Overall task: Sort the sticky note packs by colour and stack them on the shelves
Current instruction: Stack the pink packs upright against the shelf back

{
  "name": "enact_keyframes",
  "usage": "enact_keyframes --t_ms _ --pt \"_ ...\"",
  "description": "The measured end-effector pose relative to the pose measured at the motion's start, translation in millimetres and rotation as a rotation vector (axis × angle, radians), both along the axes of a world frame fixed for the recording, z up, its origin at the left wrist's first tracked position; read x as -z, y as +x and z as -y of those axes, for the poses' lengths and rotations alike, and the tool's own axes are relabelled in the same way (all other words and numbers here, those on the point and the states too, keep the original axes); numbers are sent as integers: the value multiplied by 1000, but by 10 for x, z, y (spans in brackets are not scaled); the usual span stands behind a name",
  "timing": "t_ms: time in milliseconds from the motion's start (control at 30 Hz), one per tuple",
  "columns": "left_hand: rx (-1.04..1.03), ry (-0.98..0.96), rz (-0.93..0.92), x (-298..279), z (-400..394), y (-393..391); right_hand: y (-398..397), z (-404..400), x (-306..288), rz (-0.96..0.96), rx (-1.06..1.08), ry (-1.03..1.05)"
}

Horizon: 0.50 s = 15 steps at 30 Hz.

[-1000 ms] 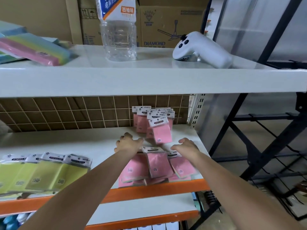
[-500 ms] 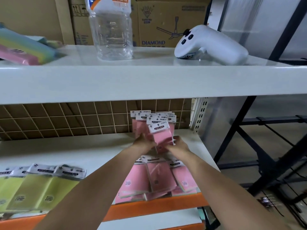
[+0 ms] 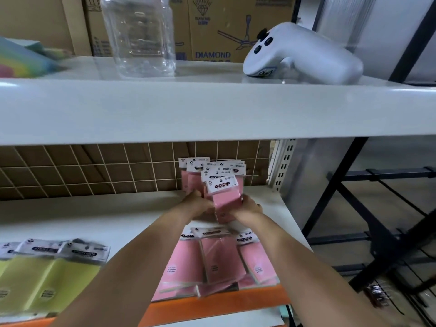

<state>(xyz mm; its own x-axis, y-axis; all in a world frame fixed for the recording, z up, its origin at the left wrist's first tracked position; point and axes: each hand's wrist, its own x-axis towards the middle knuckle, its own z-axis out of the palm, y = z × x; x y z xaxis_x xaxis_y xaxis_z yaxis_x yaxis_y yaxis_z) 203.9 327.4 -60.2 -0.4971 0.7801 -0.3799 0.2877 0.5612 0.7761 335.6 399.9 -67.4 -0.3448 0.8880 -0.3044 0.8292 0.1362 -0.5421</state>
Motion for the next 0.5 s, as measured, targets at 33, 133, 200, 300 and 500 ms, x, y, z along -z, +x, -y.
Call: enact_keyframes --t_ms 33,133,200,300,500 --pt "9 14 4 -15 2 10 3 -6 8 -20 12 -20" --pt "36 44 7 6 -8 -2 22 -32 -1 -122 37 -113" --pt "30 39 2 7 0 -4 44 -60 14 -135 43 -148" --pt "15 30 14 3 16 3 73 -59 18 -162 76 -170" --pt "-45 47 40 -34 46 73 53 14 17 -171 117 -136"
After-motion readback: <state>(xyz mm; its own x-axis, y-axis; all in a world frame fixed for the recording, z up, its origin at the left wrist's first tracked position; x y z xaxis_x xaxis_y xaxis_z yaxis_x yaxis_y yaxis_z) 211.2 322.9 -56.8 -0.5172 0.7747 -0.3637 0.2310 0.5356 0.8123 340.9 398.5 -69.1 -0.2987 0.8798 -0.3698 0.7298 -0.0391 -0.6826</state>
